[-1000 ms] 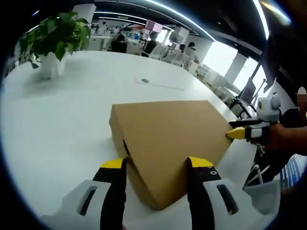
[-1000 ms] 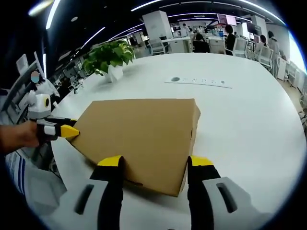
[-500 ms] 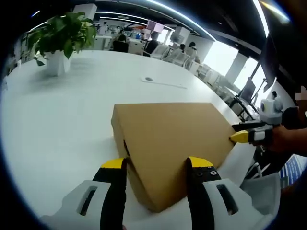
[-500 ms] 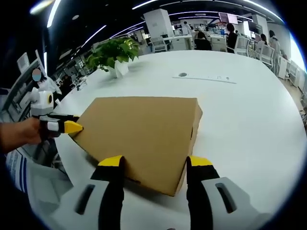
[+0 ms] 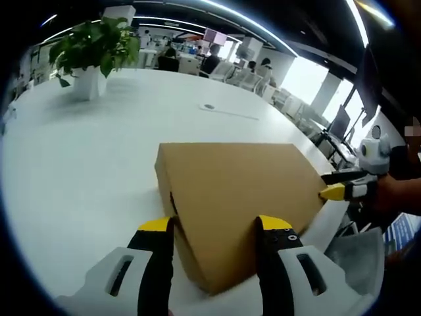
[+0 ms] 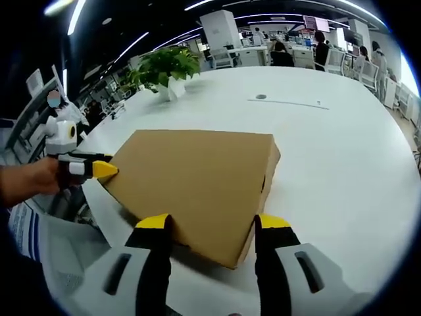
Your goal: Operate the shoe box by opening the lid, removing the specified soft item, and placing it in the target area until the item is outside and the box remains undamaged.
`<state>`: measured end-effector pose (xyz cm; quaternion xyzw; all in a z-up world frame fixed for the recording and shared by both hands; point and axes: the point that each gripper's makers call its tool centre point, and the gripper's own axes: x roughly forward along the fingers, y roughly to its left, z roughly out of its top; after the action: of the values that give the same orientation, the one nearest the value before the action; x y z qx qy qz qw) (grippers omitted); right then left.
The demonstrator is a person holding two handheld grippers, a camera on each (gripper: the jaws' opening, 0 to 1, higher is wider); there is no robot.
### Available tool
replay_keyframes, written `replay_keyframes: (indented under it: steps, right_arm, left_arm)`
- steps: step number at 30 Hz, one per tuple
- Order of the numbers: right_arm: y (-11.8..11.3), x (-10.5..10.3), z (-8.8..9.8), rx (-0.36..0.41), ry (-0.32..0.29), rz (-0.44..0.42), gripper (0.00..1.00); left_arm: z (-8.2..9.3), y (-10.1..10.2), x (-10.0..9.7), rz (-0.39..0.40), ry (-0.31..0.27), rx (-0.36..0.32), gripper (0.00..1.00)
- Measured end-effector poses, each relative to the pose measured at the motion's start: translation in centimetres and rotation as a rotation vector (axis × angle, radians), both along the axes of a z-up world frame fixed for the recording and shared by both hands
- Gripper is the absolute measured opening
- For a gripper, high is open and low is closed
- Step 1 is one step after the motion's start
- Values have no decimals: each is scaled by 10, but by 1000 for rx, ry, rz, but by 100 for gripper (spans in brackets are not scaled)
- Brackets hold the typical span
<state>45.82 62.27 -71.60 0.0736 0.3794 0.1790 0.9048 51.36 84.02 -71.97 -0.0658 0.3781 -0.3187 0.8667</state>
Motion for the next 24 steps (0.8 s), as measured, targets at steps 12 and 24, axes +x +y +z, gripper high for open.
replay_keyframes:
  steps: [12, 24]
  right_arm:
    - [18, -16, 0, 5, 6, 7, 46]
    - [35, -37, 0, 15, 9, 26, 45]
  left_arm:
    - [0, 20, -15, 14, 1, 0, 49]
    - [1, 36, -28, 34, -3, 4, 49]
